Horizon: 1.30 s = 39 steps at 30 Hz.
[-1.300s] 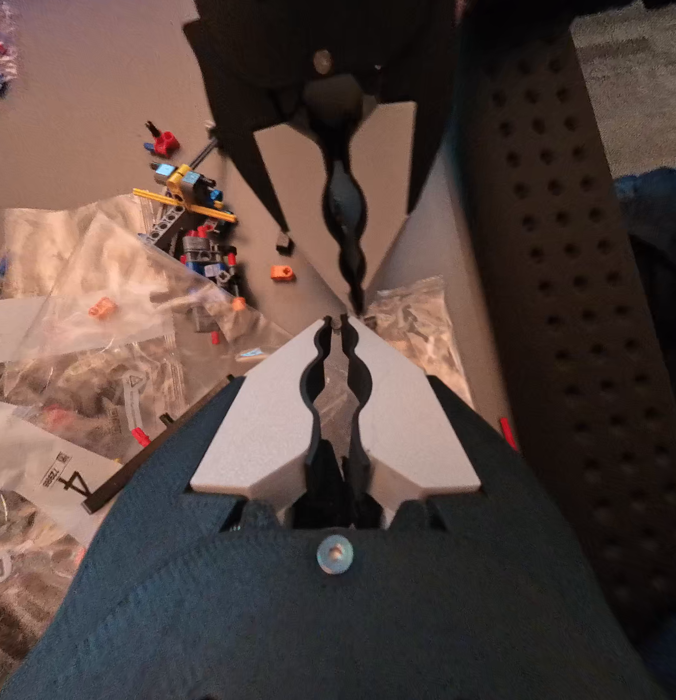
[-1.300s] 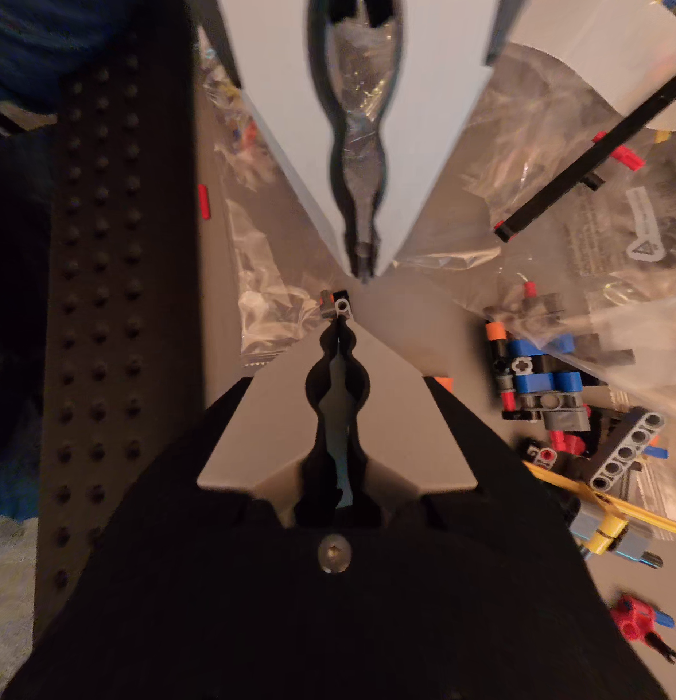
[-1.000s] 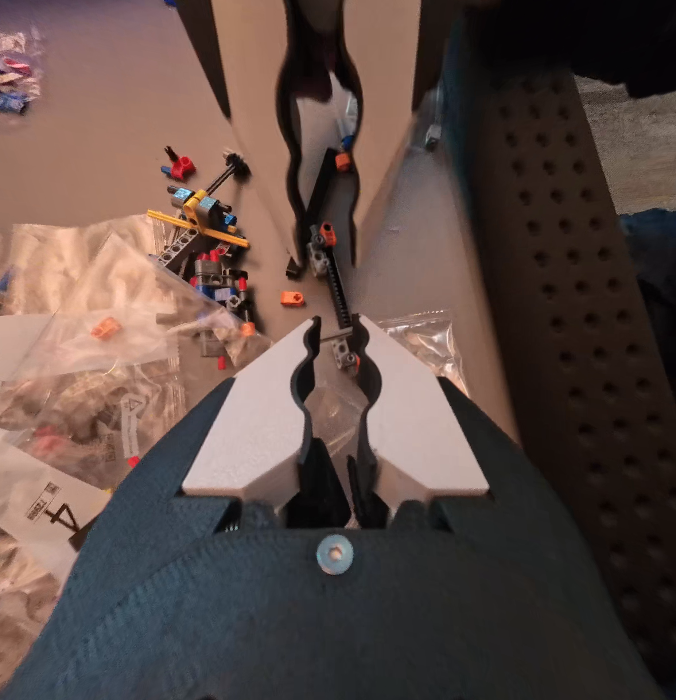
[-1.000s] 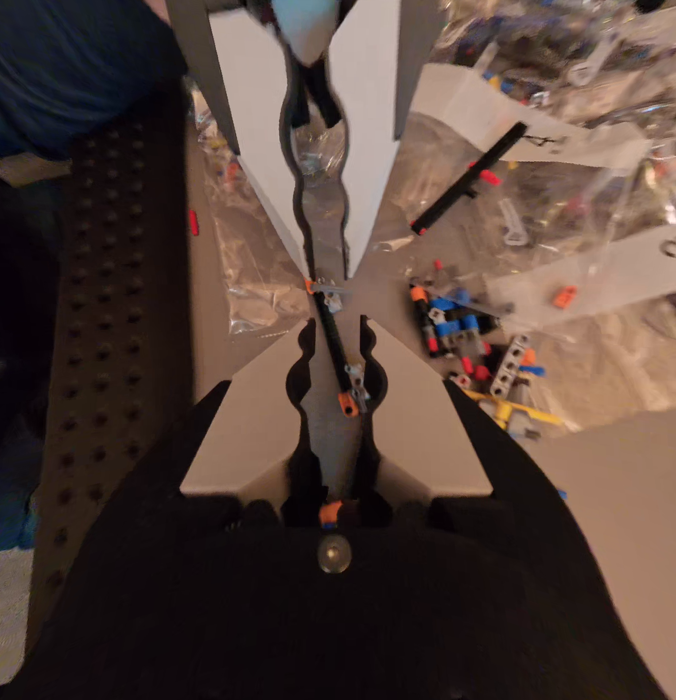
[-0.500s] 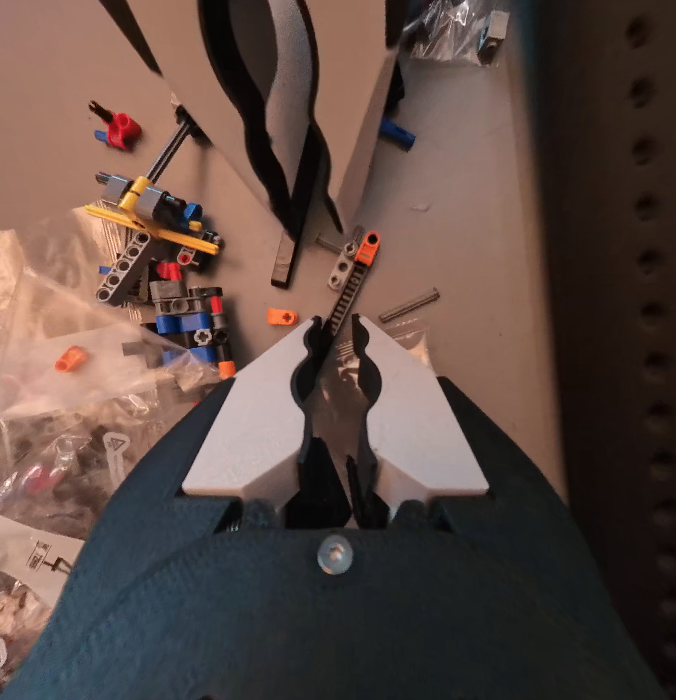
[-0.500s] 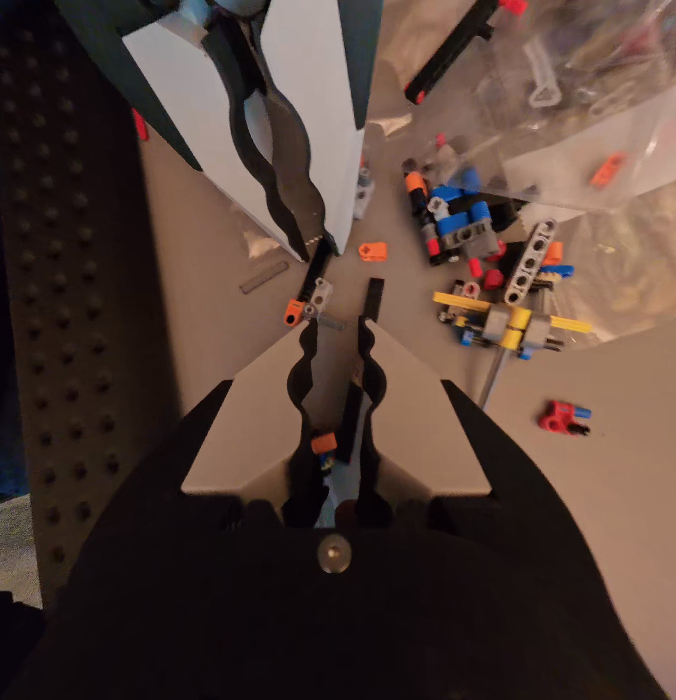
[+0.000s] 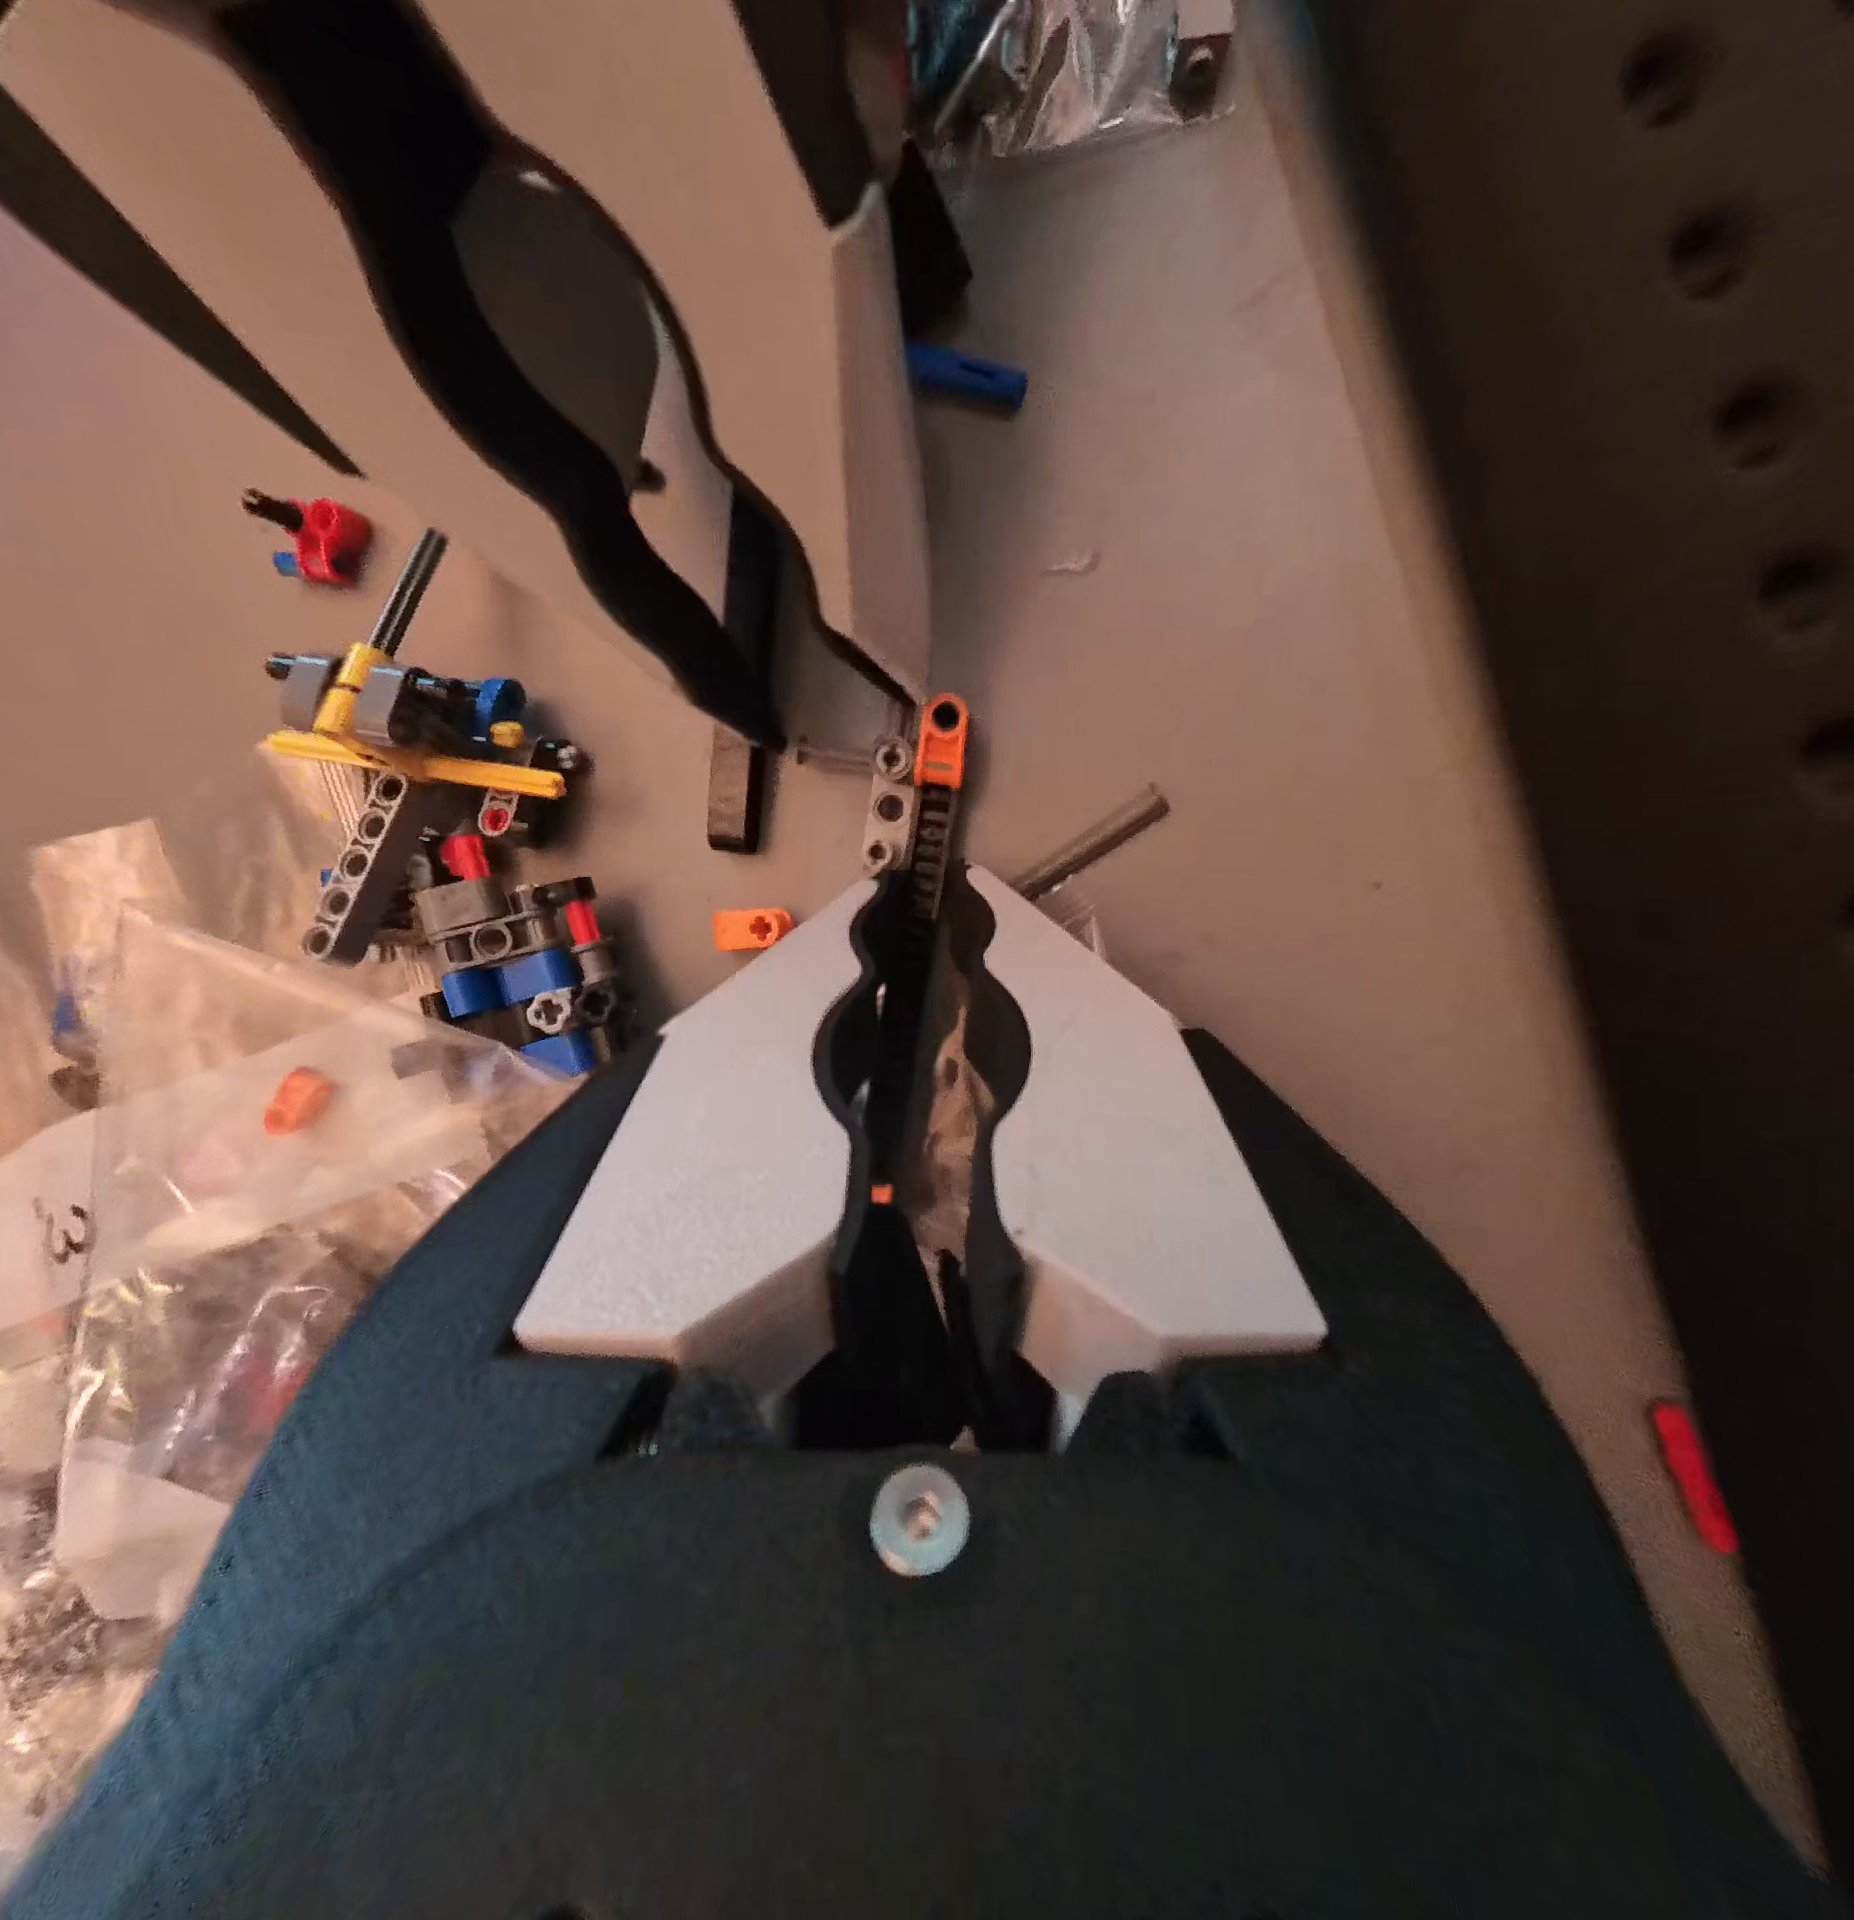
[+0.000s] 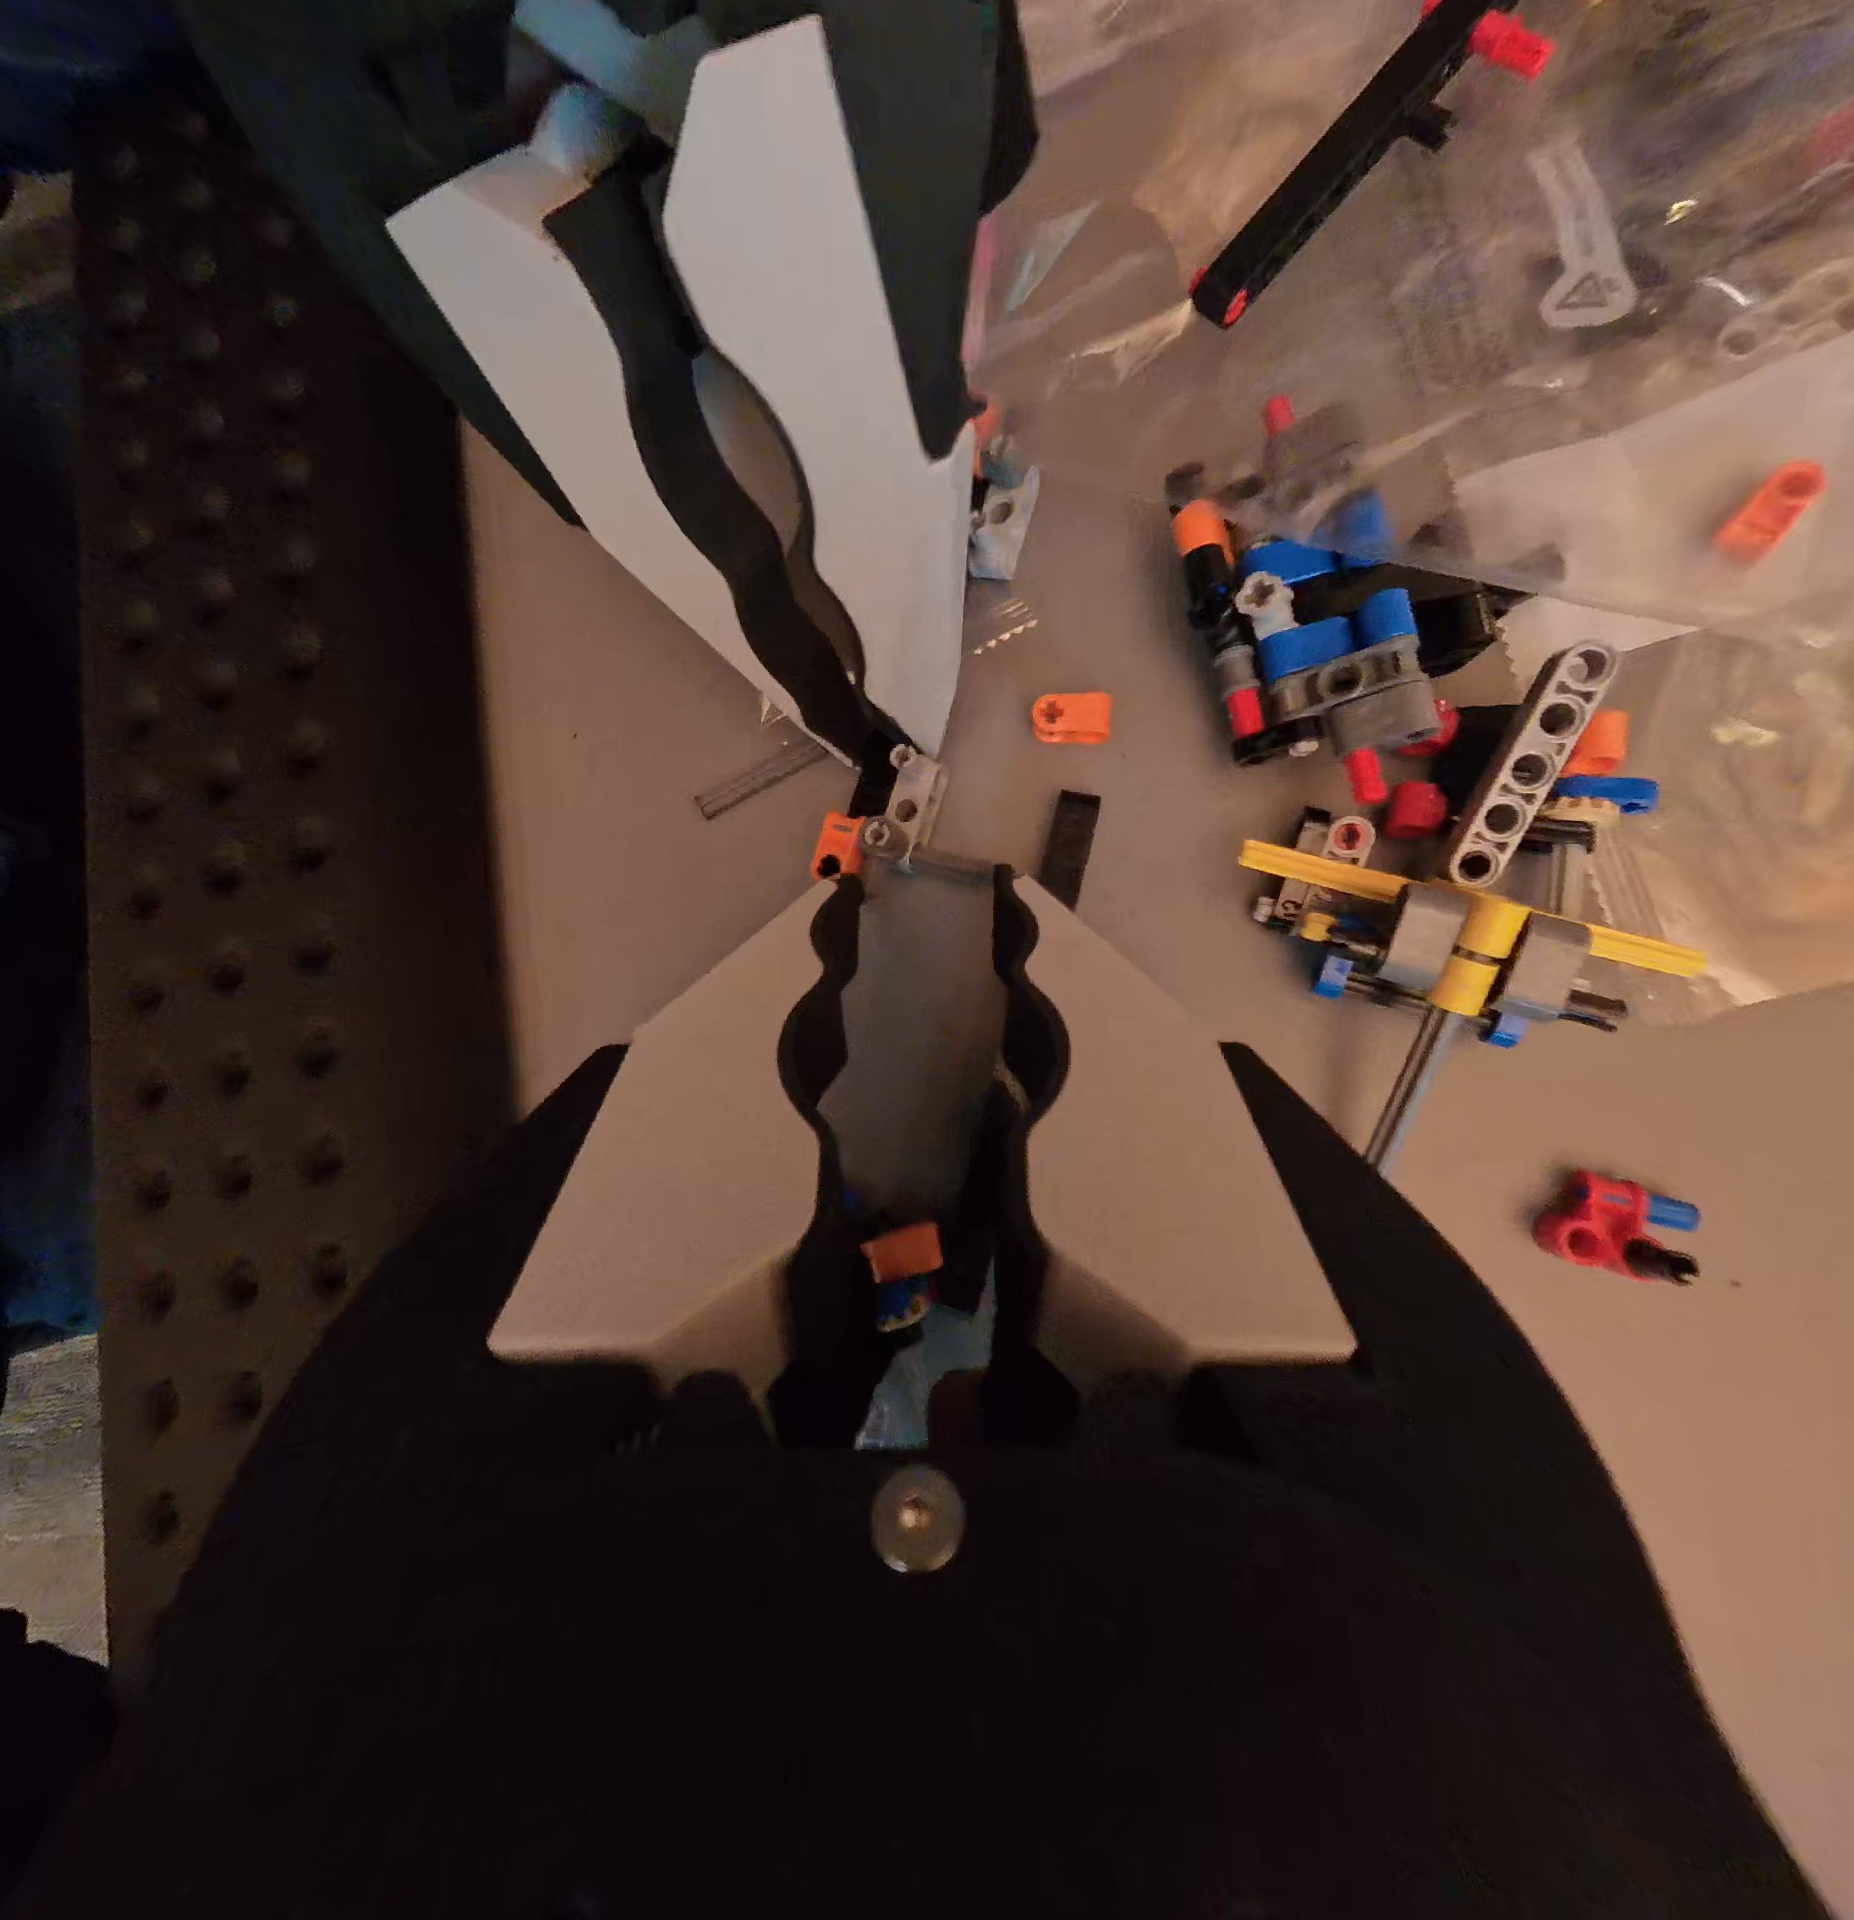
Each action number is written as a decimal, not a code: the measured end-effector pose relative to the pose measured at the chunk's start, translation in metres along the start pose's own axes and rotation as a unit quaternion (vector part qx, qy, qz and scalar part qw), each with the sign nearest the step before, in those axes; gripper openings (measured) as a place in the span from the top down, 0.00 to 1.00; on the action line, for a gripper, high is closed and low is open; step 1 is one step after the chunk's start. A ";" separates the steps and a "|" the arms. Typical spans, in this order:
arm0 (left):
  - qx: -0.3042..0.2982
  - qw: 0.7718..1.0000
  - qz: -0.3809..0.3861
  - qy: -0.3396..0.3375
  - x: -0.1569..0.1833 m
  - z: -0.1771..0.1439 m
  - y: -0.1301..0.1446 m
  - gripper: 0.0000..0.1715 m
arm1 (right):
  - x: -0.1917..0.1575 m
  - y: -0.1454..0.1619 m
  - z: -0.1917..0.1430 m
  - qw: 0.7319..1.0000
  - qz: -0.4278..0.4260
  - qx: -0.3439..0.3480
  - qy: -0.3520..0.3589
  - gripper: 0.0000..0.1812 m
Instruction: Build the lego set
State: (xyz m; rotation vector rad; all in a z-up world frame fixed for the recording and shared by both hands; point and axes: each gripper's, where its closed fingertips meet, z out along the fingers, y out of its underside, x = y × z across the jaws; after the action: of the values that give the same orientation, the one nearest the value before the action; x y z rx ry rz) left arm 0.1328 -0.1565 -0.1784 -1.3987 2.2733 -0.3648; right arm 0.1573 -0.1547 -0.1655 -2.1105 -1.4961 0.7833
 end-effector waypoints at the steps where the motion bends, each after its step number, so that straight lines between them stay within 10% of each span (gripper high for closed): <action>1: 0.000 1.000 0.013 -0.008 -0.001 0.000 0.000 0.95 | -0.001 0.000 0.000 1.000 0.006 0.002 -0.007 0.87; 19: -0.031 0.971 0.149 -0.186 -0.028 -0.011 -0.015 0.96 | 0.011 -0.015 -0.024 0.988 0.105 0.105 -0.053 0.98; 27: 0.064 0.993 0.005 -0.099 -0.024 -0.023 -0.019 0.84 | 0.004 -0.016 -0.024 0.997 -0.003 0.077 -0.001 0.99; 39: 0.082 0.996 -0.039 -0.024 -0.010 -0.007 -0.025 0.98 | -0.008 -0.008 -0.004 0.998 -0.062 0.021 0.002 0.99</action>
State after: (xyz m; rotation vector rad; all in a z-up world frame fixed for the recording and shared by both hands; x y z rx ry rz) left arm 0.1525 -0.1587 -0.1588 -1.3979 2.1038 -0.5254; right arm 0.1527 -0.1599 -0.1559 -1.9653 -1.5779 0.7592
